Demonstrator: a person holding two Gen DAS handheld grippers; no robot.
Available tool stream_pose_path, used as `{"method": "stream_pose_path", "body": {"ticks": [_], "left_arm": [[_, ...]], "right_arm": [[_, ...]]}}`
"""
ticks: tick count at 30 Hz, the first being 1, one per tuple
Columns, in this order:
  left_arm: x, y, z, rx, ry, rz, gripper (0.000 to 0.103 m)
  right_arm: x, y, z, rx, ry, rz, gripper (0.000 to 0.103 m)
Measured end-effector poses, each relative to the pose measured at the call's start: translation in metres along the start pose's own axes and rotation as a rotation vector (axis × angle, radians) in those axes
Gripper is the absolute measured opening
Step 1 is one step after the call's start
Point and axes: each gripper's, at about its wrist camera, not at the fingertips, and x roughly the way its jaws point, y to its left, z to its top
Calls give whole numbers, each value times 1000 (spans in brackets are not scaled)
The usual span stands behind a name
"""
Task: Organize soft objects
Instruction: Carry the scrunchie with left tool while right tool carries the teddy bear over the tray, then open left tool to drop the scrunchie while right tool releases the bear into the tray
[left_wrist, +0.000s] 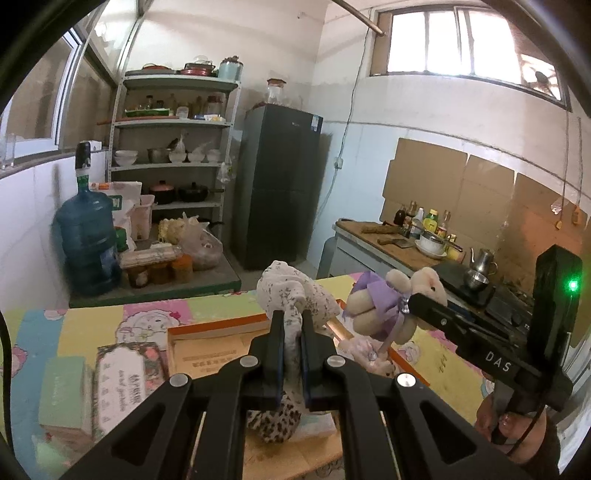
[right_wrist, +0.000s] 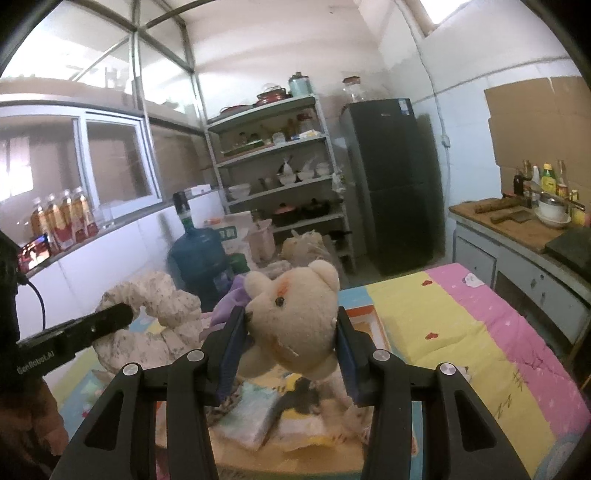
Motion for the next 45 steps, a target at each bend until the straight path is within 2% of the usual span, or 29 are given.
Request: {"method": "stream_pose_path", "body": {"ticks": [13,29,35,40,43,44,45], "left_arm": [[63,1,4,-45,70,42,7],[134,29,-12,-139,249,151,7],[147,40,-20,-194,301,139,11],[155,45,-24,-228,341,116,29],[153,45,-25,-235,342,130,62],[152,45,-25,-237,336,127,69],[149,45,-24,-241,326,123,69]], "right_arm": [[44,-28,10,45,52,-5,48],[130,-42,-8,73,261,-28,48],[146,-43,-14,68,313,-31,48],[152,-42,-18,63,349,-37,51],[153,-43,-18,73,358,-35,51],[153,-43,-19,76,359,-34,52],[152,-45,-19,80,360,-34,53]]}}
